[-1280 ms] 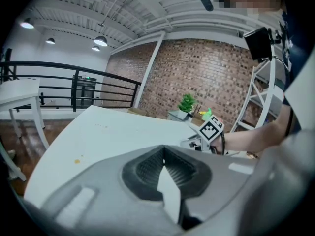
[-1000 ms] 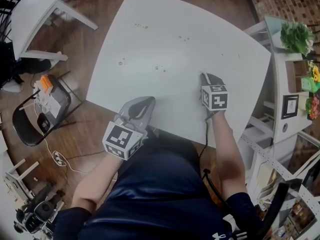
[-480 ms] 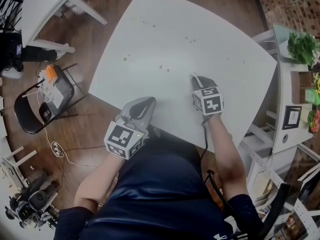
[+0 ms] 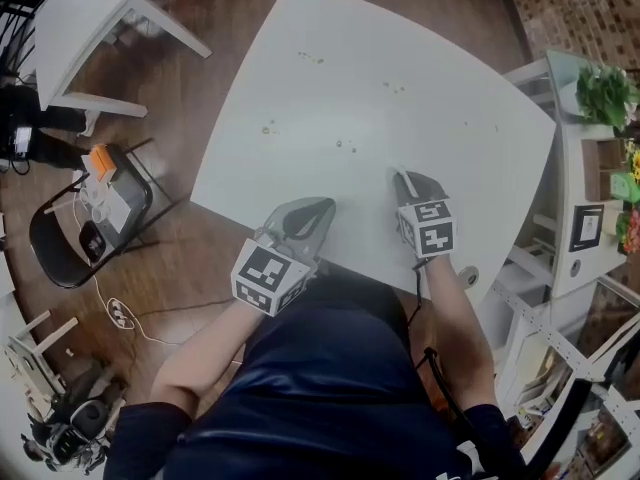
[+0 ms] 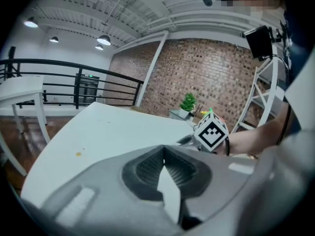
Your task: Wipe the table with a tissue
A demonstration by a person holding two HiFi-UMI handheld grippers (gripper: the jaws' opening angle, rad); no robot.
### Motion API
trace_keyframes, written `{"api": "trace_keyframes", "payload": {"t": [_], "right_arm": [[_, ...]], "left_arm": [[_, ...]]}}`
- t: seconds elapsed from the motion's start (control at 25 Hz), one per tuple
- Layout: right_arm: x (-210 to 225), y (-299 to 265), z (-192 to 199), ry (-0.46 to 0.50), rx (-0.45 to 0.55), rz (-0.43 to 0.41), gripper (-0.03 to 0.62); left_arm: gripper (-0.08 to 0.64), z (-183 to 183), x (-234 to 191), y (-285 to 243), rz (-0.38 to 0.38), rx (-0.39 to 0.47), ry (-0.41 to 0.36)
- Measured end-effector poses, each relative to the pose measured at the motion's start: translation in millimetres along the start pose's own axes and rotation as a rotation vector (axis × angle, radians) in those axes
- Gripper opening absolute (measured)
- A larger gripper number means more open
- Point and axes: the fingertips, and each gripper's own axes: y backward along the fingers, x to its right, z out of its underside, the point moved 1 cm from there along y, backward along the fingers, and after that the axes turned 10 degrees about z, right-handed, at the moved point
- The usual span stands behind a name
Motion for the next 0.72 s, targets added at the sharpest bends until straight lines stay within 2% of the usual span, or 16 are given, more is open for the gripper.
{"api": "trace_keyframes", "payload": {"t": [0.16, 0.72], "right_arm": [[-10, -7, -13, -0.031, 0.000, 0.047, 0.013], [-39, -50, -34, -0.040, -0.058, 0.145, 0.013]], "left_arm": [[0.003, 0, -18, 12, 0.049, -0.016, -0.017], [0.002, -5, -84, 62, 0.047, -0.035, 0.017]]}}
